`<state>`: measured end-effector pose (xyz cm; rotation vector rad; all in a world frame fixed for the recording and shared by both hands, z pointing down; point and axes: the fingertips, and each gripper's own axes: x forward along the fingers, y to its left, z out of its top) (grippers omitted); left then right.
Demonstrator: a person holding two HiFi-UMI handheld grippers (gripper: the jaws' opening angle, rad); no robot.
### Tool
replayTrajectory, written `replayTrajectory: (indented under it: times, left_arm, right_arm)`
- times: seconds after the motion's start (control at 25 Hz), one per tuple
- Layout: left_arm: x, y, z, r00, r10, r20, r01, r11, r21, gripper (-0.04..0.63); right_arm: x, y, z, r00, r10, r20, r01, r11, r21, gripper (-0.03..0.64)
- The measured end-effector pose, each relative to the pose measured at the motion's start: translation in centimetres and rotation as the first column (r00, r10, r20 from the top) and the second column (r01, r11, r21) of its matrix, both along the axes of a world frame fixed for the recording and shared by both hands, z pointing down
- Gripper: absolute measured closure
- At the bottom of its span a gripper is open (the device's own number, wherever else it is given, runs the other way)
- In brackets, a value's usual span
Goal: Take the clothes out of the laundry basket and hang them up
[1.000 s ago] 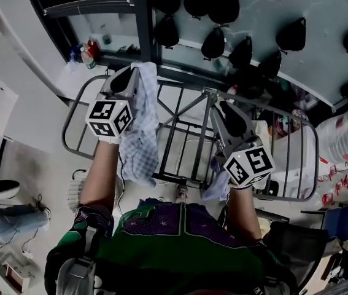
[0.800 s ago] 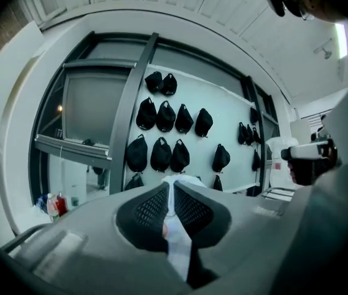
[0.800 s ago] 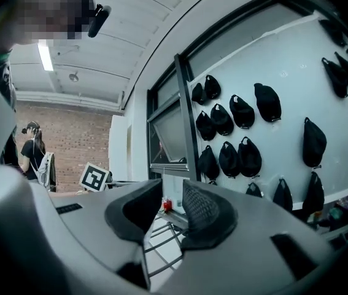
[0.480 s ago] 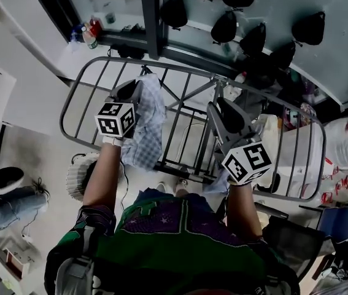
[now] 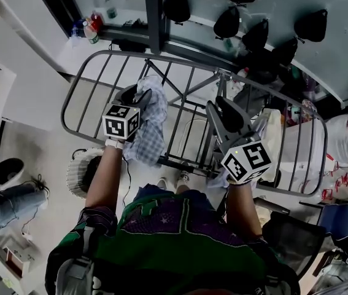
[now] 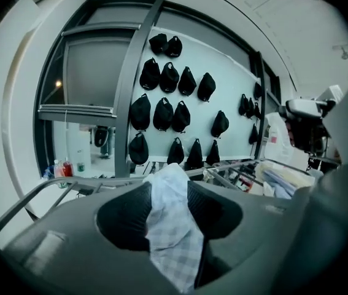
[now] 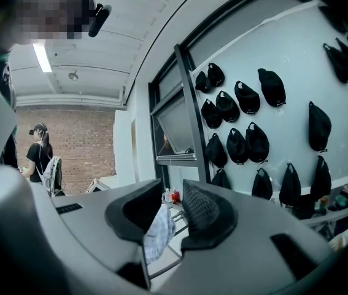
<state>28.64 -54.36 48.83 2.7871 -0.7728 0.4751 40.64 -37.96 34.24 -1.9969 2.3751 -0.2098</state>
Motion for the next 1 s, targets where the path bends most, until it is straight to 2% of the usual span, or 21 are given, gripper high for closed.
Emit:
replayTrajectory:
  times: [0.12, 0.32, 0.68, 1.0]
  left_arm:
    - [-1.4, -0.4, -0.6, 0.999, -0.033, 0.024, 0.032, 0.999, 0.043, 0.408]
    - [-3.5, -0.9, -3.2, 0.998, -0.064, -0.006, 0.064, 0.992, 0.106, 0.408]
    - [-6.8, 0.9, -5.3, 0.995, -0.064, -0.071, 0.071, 0.991, 0.111, 0.408]
    - [-8.9, 3.6, -6.4, 0.993, -0.029, -0.116, 0.043, 0.992, 0.119, 0.408]
  right_arm:
    - [-0.8, 0.2, 0.0, 1.0, -0.007, -0.005, 0.007, 1.0, 0.002, 0.526]
    - [-1.8, 0.7, -0.3, 1.0, 0.002, -0.003, -0.002, 1.0, 0.004, 0.526]
    - [-5.3, 1.7, -1.6, 1.0, -0.012, -0.017, 0.013, 0.999, 0.031, 0.526]
    - [-7.7, 4.7, -2.3, 0.999, 0.03, -0.037, -0.029, 0.999, 0.039, 0.526]
